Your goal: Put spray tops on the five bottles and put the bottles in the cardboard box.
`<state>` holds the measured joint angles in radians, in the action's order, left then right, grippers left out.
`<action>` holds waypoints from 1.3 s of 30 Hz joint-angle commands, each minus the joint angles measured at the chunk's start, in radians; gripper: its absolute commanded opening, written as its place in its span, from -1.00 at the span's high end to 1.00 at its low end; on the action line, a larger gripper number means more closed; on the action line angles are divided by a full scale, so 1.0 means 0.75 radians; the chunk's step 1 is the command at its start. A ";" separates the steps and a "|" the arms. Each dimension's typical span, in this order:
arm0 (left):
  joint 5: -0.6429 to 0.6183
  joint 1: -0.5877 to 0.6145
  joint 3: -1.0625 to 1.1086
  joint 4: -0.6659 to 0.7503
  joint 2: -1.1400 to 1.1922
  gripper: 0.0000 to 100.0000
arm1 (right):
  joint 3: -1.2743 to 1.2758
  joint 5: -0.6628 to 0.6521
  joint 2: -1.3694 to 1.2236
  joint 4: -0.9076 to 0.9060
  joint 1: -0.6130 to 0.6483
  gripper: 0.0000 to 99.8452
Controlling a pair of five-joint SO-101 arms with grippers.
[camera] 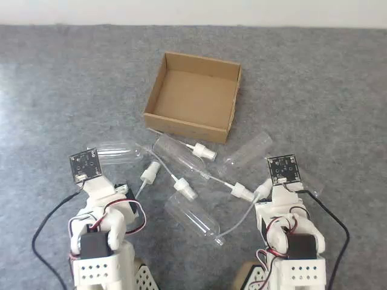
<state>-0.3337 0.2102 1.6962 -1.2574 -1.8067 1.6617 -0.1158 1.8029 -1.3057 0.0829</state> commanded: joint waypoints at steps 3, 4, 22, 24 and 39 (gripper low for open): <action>-0.008 0.004 -0.015 -0.004 -0.018 0.97 | 0.029 -0.012 0.015 -0.005 0.003 0.99; -0.008 0.004 -0.015 -0.004 -0.018 0.97 | 0.029 -0.012 0.015 -0.005 0.003 0.99; -0.008 0.004 -0.015 -0.004 -0.018 0.97 | 0.029 -0.012 0.015 -0.005 0.003 0.99; -0.008 0.004 -0.015 -0.004 -0.018 0.97 | 0.029 -0.012 0.015 -0.005 0.003 0.99; -0.008 0.004 -0.015 -0.004 -0.018 0.97 | 0.012 -0.018 0.017 -0.005 -0.040 0.98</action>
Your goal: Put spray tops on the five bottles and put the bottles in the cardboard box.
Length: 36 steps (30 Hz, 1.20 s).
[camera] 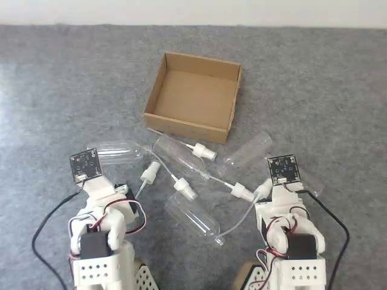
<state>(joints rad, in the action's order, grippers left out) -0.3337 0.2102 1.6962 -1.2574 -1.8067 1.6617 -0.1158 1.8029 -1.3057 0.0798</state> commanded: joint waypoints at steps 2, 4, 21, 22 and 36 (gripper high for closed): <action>-0.008 0.004 -0.015 -0.004 -0.018 0.97 | -0.049 -0.018 0.017 -0.015 -0.071 0.98; -0.008 0.004 -0.015 -0.004 -0.018 0.97 | -0.123 -0.018 0.017 -0.015 -0.118 0.98; -0.008 0.004 -0.015 -0.004 -0.018 0.97 | -0.618 -0.012 0.009 -0.017 -0.220 0.99; -0.008 0.004 -0.015 -0.004 -0.018 0.97 | -0.640 -0.014 0.009 -0.017 -0.220 0.99; -0.008 0.004 -0.015 -0.004 -0.018 0.97 | -1.086 -0.020 -0.283 -0.214 -0.220 0.99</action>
<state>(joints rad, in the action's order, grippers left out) -0.3337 0.2102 1.6962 -1.2574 -1.8067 0.9620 -0.1174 1.7185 -1.4362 -0.0752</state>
